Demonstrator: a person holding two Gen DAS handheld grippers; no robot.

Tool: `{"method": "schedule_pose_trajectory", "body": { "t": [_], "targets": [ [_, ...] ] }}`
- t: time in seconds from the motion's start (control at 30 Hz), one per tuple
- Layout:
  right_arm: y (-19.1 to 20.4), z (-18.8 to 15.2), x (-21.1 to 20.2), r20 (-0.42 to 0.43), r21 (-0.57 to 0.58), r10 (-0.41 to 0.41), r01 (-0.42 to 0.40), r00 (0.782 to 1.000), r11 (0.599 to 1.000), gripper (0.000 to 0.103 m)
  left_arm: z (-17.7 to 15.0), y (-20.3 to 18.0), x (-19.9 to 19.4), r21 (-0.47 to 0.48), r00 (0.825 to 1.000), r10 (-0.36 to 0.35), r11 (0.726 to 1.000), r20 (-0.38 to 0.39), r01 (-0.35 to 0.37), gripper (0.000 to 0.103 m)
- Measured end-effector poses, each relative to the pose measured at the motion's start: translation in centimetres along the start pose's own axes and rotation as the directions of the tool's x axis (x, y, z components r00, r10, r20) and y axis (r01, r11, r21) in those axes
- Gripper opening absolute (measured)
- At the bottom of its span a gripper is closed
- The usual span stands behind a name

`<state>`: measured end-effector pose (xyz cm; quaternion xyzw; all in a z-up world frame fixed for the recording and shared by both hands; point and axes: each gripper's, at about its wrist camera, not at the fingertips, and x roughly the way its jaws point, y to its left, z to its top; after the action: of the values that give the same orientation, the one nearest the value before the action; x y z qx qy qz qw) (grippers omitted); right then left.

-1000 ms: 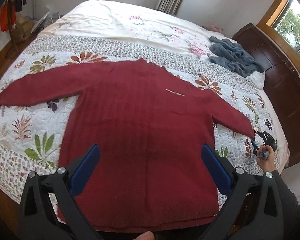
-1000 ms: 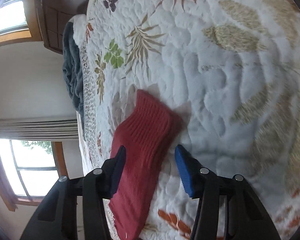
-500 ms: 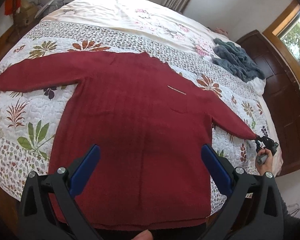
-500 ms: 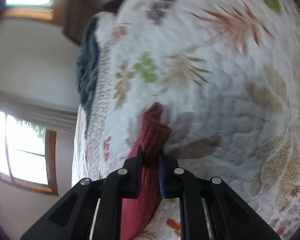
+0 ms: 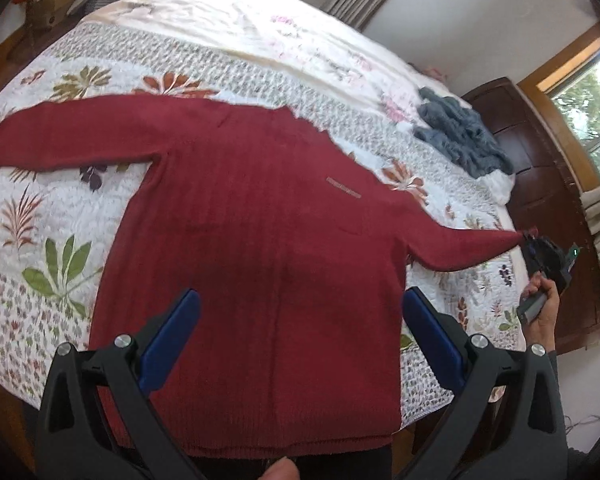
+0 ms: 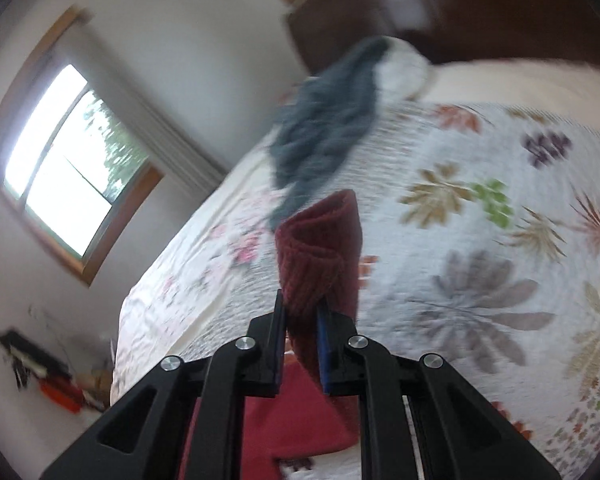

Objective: Fold small clothes
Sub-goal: 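Lift the held sleeve and lay it across the sweater body with the right gripper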

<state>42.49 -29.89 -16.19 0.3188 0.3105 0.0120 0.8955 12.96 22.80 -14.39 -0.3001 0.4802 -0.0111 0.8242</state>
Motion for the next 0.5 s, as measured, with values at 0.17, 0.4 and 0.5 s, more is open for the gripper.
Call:
{"method": "schedule_pose_trajectory", "body": {
  "t": [0.17,0.4,0.5],
  "targets": [
    [8.2,-2.8,0.8,-0.013,-0.172,0.023,-0.025,1.000,0.985,0.013,1.4,-0.1,-0.5,0.038,0.998,-0.055,0.998,0.017,0.054,0.100],
    [15.6,-9.3,4.7,-0.073,-0.351,0.013,-0.038,0.997,0.936,0.013,4.5,-0.7,0.7,0.065,0.991,-0.118,0.991,0.067,0.114,0.100],
    [18.2,-13.3,7.3,-0.098,-0.453,-0.026,-0.022,0.995,0.891,0.013,6.3,-1.2,2.4,0.074,0.989,-0.139,0.988,0.058,0.134,0.100]
  ]
}}
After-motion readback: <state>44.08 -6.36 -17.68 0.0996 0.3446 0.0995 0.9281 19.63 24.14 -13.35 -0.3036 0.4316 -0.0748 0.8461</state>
